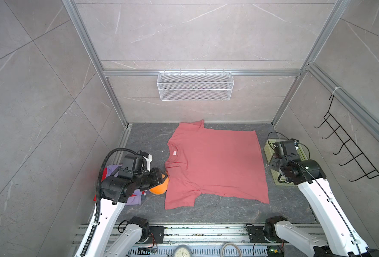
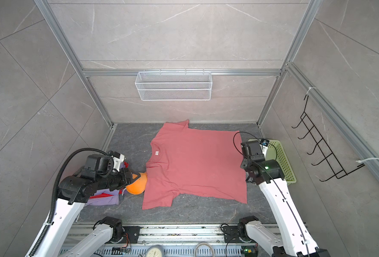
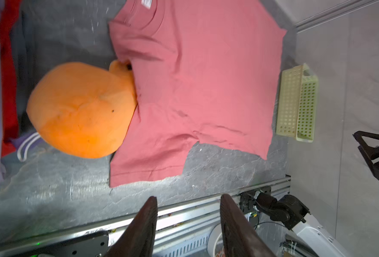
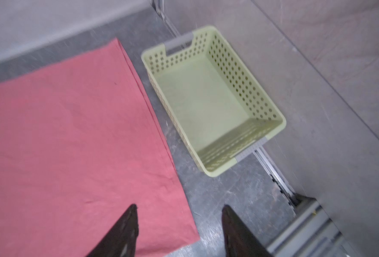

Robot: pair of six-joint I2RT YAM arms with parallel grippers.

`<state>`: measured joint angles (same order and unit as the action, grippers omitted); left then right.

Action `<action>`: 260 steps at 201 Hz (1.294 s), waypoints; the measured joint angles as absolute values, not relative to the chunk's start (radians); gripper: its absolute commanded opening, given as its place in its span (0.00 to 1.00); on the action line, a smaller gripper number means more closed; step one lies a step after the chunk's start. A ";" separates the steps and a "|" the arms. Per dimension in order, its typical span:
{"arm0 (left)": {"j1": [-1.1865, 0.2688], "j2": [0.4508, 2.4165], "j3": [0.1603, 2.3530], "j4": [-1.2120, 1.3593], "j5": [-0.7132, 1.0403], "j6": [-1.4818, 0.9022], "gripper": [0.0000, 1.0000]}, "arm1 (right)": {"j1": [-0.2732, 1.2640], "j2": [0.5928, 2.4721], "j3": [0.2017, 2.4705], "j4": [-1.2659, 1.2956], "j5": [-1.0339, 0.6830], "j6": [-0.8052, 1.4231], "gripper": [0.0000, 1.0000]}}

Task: Fold and stack the t-shirts
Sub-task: 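Move both grippers to the t-shirt's far edge near the collar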

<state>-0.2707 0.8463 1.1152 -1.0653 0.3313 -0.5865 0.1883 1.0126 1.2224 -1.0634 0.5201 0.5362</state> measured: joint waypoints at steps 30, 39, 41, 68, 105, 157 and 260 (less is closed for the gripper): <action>-0.271 0.962 1.126 -0.970 0.331 -0.580 0.51 | 0.188 1.040 1.206 -0.944 0.405 0.527 0.57; -0.276 1.024 1.124 -0.924 0.326 -0.580 0.51 | 0.188 1.059 1.179 -0.881 0.354 0.527 0.58; -0.278 1.042 1.124 -0.913 0.323 -0.580 0.52 | 0.188 1.070 1.171 -0.864 0.341 0.528 0.58; -0.330 1.282 1.134 -0.749 0.262 -0.567 0.54 | 0.189 1.186 1.091 -0.675 0.212 0.528 0.59; -0.389 1.561 1.266 -0.543 0.191 -0.526 0.56 | 0.189 1.377 1.098 -0.443 0.144 0.515 0.61; -0.392 1.982 1.596 -0.298 0.159 -0.523 0.65 | 0.188 1.681 1.242 -0.231 0.115 0.499 0.73; -0.389 2.492 2.123 -0.274 0.097 -0.554 0.76 | 0.188 2.004 1.451 -0.071 0.123 0.513 0.99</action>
